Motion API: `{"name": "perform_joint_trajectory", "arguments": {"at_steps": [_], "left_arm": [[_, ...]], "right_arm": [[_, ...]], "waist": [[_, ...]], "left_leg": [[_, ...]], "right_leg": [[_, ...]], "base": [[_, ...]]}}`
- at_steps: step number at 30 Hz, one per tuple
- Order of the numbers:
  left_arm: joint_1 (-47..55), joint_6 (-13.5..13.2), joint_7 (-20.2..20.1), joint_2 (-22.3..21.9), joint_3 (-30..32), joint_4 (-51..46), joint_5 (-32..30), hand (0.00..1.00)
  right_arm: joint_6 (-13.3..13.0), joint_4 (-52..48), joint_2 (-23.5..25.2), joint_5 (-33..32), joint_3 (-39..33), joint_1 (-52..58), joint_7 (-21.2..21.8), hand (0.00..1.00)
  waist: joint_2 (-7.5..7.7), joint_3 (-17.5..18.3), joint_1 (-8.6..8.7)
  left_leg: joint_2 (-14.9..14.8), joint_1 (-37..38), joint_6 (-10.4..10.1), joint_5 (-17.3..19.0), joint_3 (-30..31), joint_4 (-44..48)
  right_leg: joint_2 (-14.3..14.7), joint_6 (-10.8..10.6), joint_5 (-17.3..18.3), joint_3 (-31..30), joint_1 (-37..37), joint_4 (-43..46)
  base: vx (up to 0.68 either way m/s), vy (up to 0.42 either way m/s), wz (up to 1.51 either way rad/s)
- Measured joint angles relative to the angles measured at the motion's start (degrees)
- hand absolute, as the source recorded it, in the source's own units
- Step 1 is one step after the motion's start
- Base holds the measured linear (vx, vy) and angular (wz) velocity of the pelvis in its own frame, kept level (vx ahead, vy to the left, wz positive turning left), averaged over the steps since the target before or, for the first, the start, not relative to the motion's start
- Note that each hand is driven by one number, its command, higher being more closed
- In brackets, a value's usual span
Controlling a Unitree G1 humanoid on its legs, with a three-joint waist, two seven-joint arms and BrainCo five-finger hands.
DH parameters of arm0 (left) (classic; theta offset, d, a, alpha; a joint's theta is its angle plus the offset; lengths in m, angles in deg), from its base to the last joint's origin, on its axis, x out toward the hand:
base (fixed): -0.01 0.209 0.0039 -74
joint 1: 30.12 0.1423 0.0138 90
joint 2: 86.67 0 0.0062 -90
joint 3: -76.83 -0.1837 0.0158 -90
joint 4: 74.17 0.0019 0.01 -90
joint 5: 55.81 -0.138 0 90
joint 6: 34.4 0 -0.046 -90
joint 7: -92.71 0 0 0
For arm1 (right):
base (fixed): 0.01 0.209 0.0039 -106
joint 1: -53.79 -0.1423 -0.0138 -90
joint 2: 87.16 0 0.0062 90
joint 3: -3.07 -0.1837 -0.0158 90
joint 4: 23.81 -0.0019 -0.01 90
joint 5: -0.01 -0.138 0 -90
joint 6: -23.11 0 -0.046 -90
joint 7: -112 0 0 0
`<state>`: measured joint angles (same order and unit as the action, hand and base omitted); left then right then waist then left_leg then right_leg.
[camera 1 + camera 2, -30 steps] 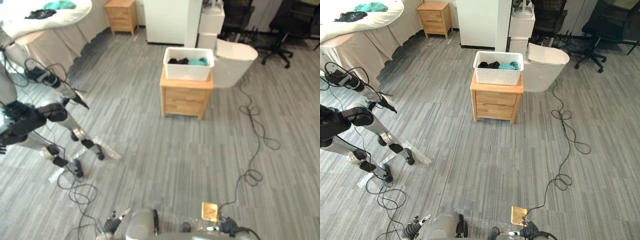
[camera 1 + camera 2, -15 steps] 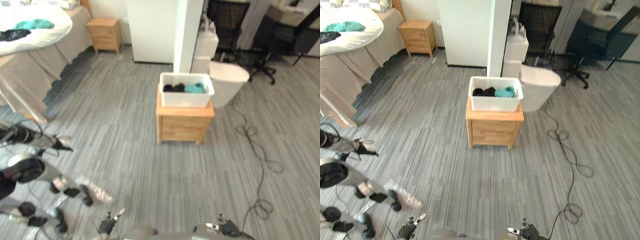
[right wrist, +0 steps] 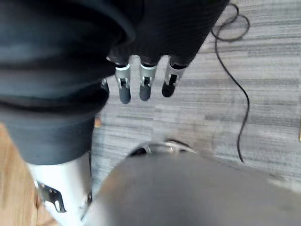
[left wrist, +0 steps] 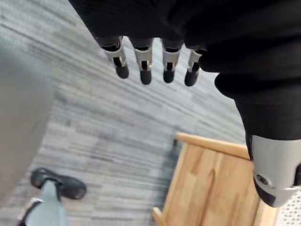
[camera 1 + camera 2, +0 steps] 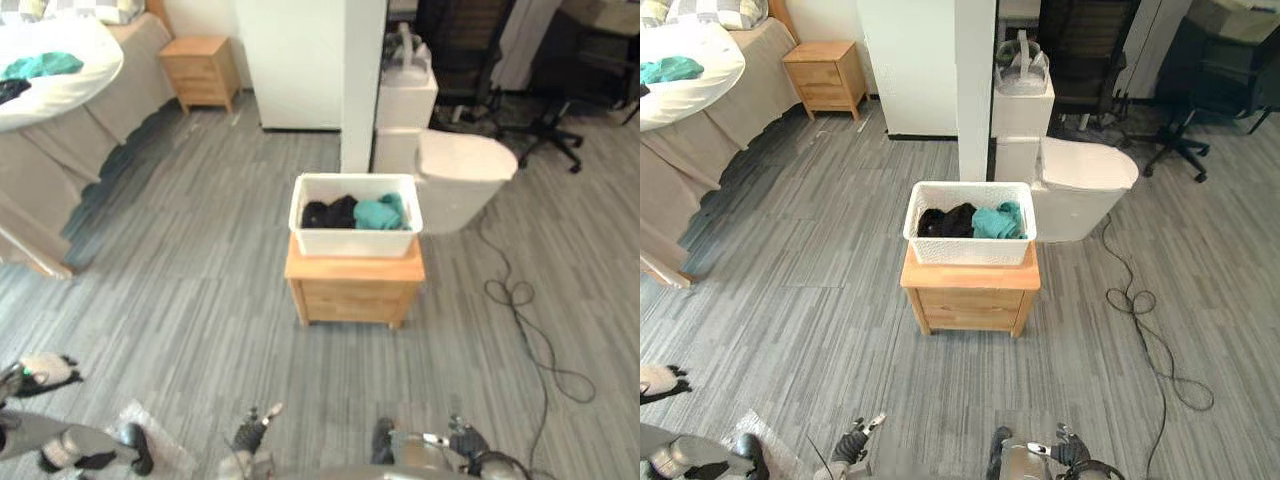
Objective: Pick up the laundry basket with both hands and put the clothes into the washing machine.
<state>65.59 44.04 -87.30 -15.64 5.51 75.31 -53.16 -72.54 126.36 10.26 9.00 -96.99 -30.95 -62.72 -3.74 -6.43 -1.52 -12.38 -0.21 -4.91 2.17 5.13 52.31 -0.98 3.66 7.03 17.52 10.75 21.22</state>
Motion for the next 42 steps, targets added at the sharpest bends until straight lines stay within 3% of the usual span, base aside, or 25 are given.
{"name": "perform_joint_trajectory", "arguments": {"at_steps": [2, 5, 7, 9, 10, 11, 12, 13, 14, 15, 17, 19, 20, 22, 24, 26, 27, 28, 29, 31, 34, 37, 40, 42], "left_arm": [[0.27, 0.0, 0.02, 0.1, 0.61, -1.23, 0.61, 0.0], [0.72, -0.13, 0.09, 1.41, -0.75, -3.47, 1.31, 0.0], [1.01, -0.35, 0.42, 1.59, -3.21, -5.56, 2.04, 0.0], [1.05, -0.5, 1.24, 1.53, -3.86, -6.04, 3.5, 0.0], [0.97, -0.8, 1.92, 1.51, -4.66, -6.25, 4.45, 0.0], [1.03, -0.95, 2.66, 1.27, -4.78, -6.71, 5.44, 0.0], [1.05, -1.28, 3.76, 1.13, -4.75, -7.01, 6.85, 0.0], [0.94, -1.33, 4.28, 1.37, -4.68, -7.04, 7.82, 0.0], [0.55, -1.72, 5.65, 1.91, -4.65, -7.37, 9.78, 0.0], [0.33, -1.79, 6.17, 2.07, -4.78, -7.36, 10.48, 0.0], [-0.2, -1.83, 6.81, 2.14, -5.13, -7.61, 12.47, 0.0], [1.98, -2.26, 7.89, 2.57, -5.11, -10.31, 15.84, 0.0], [2.44, -2.53, 7.94, 3.04, -4.88, -11.0, 16.58, 0.0], [3.82, -3.41, 8.82, 4.66, -0.79, -13.12, 18.37, 0.0], [3.89, -4.63, 10.13, 5.02, 4.85, -15.05, 20.05, 0.0], [4.12, -5.08, 11.42, 5.48, 9.13, -17.11, 21.7, 0.0], [4.78, -5.24, 12.71, 5.84, 11.66, -19.38, 22.13, 0.0], [6.62, -5.32, 14.14, 5.91, 14.57, -23.07, 22.14, 0.0], [7.15, -5.27, 15.46, 4.67, 16.81, -25.83, 22.16, 0.0], [8.75, -5.3, 16.58, 1.33, 17.89, -33.38, 21.81, 0.0], [10.71, -5.28, 16.48, -1.91, 18.05, -42.64, 18.62, 0.0], [10.74, -4.04, 15.95, -1.95, 17.8, -48.65, 12.28, 0.0], [10.54, -0.98, 13.4, -1.75, 15.67, -52.35, 4.22, 0.0], [10.56, 0.21, 11.55, -1.55, 13.83, -53.19, 2.64, 0.0]], "right_arm": [[0.3, 0.86, -0.14, -0.31, 0.35, 0.03, -0.35, 0.0], [1.12, 2.66, 0.62, -2.67, 0.27, -0.8, -0.89, 0.0], [1.09, 2.1, 1.34, -7.68, -2.98, -1.59, -2.89, 0.0], [0.76, -0.29, 2.2, -12.28, -4.71, -2.6, -4.33, 0.0], [-0.33, -3.09, 2.68, -16.06, -6.19, -3.67, -5.28, 0.0], [-1.06, -5.82, 2.78, -18.69, -7.07, -4.33, -6.3, 0.0], [-2.18, -8.95, 2.89, -21.53, -8.73, -5.44, -7.66, 0.0], [-2.68, -10.22, 3.23, -22.88, -9.24, -5.95, -8.55, 0.0], [-3.1, -14.62, 4.46, -25.73, -10.33, -6.02, -10.45, 0.0], [-3.26, -16.59, 4.62, -27.01, -10.85, -5.95, -10.84, 0.0], [-3.7, -22.51, 4.99, -29.58, -11.71, -5.97, -12.49, 0.0], [-4.27, -33.71, 7.47, -30.49, -10.1, -4.2, -14.95, 0.0], [-4.37, -36.37, 8.23, -30.9, -9.66, -3.48, -15.46, 0.0], [-4.92, -45.41, 10.48, -31.21, -9.06, -0.31, -17.55, 0.0], [-5.29, -49.93, 10.74, -30.87, -9.17, 0.75, -17.85, 0.0], [-5.52, -52.8, 10.71, -30.89, -9.57, 0.79, -17.91, 0.0], [-5.61, -54.35, 10.74, -30.9, -9.55, 0.88, -17.95, 0.0], [-5.63, -56.21, 11.09, -30.91, -9.22, 1.13, -17.97, 0.0], [-5.63, -57.54, 10.53, -30.9, -9.35, 1.79, -18.04, 0.0], [-5.37, -60.23, 9.27, -30.69, -9.42, 2.21, -18.04, 0.0], [-4.83, -62.68, 7.26, -28.28, -9.21, 2.14, -16.24, 0.0], [-2.29, -62.93, 6.9, -24.51, -9.06, 2.18, -13.9, 0.0], [0.25, -62.71, 6.87, -21.43, -8.96, 2.2, -12.23, 0.0], [2.05, -62.46, 6.85, -20.16, -8.86, 2.64, -10.69, 0.0]], "waist": [[-0.12, -0.32, -1.17], [1.53, -0.44, -1.49], [1.54, -0.55, -2.7], [1.76, -0.62, -2.63], [2.0, -0.56, -2.63], [1.69, -0.42, -2.69], [1.23, -0.2, -2.95], [1.5, -0.25, -3.56], [4.33, 0.6, -3.86], [5.0, 0.81, -3.77], [5.57, 0.71, -4.0], [5.54, 0.65, -3.33], [5.7, 0.71, -2.66], [5.75, 1.15, -2.16], [6.27, 1.57, -2.1], [6.0, 1.52, -1.69], [6.24, 1.69, -1.5], [8.0, 2.78, -1.54], [7.55, 3.8, -2.38], [5.49, 5.03, -2.56], [2.48, 5.93, -2.74], [1.84, 6.19, -2.68], [2.24, 5.84, -2.58], [2.85, 5.61, -2.6]], "left_leg": [[-2.12, -7.68, 0.27, 0.4, -1.09, 15.4], [-2.72, -15.76, 3.23, 2.38, -6.78, 17.44], [-2.43, -19.08, 3.59, 5.13, -12.63, 6.07], [-0.79, -18.91, 3.02, 5.74, -15.98, -7.01], [1.96, -17.45, 2.84, 5.11, -16.71, -21.07], [3.67, -16.16, 2.94, 3.09, -16.38, -30.37], [5.08, -15.0, 3.71, -2.36, -15.42, -37.86], [5.78, -14.07, 5.22, -4.84, -14.86, -38.69], [8.33, -12.91, 5.73, -3.54, -15.93, -40.27], [8.99, -12.9, 5.91, -2.76, -16.16, -40.15], [10.05, -10.83, 6.44, 0.38, -17.08, -39.81], [11.06, -4.73, 6.83, 3.22, -18.18, -41.26], [11.27, -3.36, 6.84, 3.77, -18.01, -41.37], [11.11, 1.55, 7.0, 5.34, -17.81, -42.21], [9.64, 3.25, 6.39, 6.05, -17.17, -42.28], [7.41, 3.96, 5.53, 6.57, -16.2, -42.06], [6.68, 4.88, 4.14, 7.42, -16.05, -41.61], [7.89, 5.77, 2.39, 8.95, -15.6, -41.36], [7.05, 6.49, 1.53, 9.81, -14.79, -41.89], [4.81, 7.09, 0.85, 10.14, -14.44, -42.87], [3.1, 7.06, 0.23, 9.79, -14.31, -44.22], [2.77, 6.3, 0.15, 9.77, -13.5, -44.47], [2.82, 5.25, 0.08, 9.81, -12.86, -45.26], [3.15, 5.09, 0.04, 9.78, -12.52, -45.41]], "right_leg": [[2.29, 1.28, 1.44, -0.34, -5.4, -2.62], [2.64, 1.21, 2.21, -1.04, -13.13, -9.25], [2.66, -0.31, 1.25, -1.66, -18.03, -14.23], [2.39, -1.04, 1.1, -1.36, -20.45, -16.69], [1.75, -2.03, 1.65, -1.36, -21.15, -17.62], [1.71, -2.9, 2.18, -1.51, -21.48, -17.97], [2.02, -4.13, 3.13, -2.32, -22.16, -18.2], [1.6, -4.66, 3.57, -3.34, -22.73, -18.18], [-1.03, -6.04, 4.58, -4.08, -22.67, -17.54], [-1.91, -6.82, 5.07, -4.36, -22.36, -16.54], [-3.92, -8.22, 5.96, -6.93, -20.74, -9.45], [-7.12, -10.78, 5.13, -9.29, -12.14, 14.86], [-7.94, -11.05, 4.91, -9.99, -10.26, 20.16], [-9.9, -8.11, 6.62, -8.49, -5.97, 25.31], [-9.98, -6.32, 7.66, -6.41, -3.11, 20.23], [-8.94, -6.33, 7.22, -5.79, -1.23, 11.84], [-8.27, -7.24, 3.58, -5.55, -1.63, 3.6], [-8.92, -6.3, -8.24, -6.52, -1.52, -3.15], [-8.2, -8.83, -5.4, -6.58, -3.91, -5.39], [-5.71, -8.69, -6.21, -5.44, -7.29, -11.7], [-2.82, -7.66, -10.32, -4.97, -10.56, -20.9], [-1.82, -7.37, -12.75, -4.19, -12.94, -26.76], [-1.65, -7.39, -12.84, -3.43, -12.29, -26.96], [-1.84, -7.52, -12.94, -3.26, -12.19, -26.97]], "base": [[0.42, -0.229, -0.22], [0.41, -0.202, -0.07], [0.37, -0.064, -0.11], [0.34, 0.02, 0.05], [0.41, 0.093, 0.04], [0.48, 0.15, -0.09], [0.4, 0.154, -0.24], [0.4, 0.151, -0.22], [0.4, 0.144, -0.04], [0.47, 0.175, 0.08], [0.38, 0.166, -0.14], [0.35, 0.14, -0.3], [0.36, 0.094, 0.09], [0.37, 0.051, 0.19], [0.4, -0.071, 0.18], [0.33, -0.151, 0.26], [0.29, -0.163, 0.12], [0.36, -0.249, 0.06], [0.3, -0.241, -0.02], [0.25, -0.21, 0.06], [0.21, -0.124, -0.07], [0.08, -0.053, 0.05], [0.0, -0.018, 0.13], [0.0, 0.015, 0.08]]}}
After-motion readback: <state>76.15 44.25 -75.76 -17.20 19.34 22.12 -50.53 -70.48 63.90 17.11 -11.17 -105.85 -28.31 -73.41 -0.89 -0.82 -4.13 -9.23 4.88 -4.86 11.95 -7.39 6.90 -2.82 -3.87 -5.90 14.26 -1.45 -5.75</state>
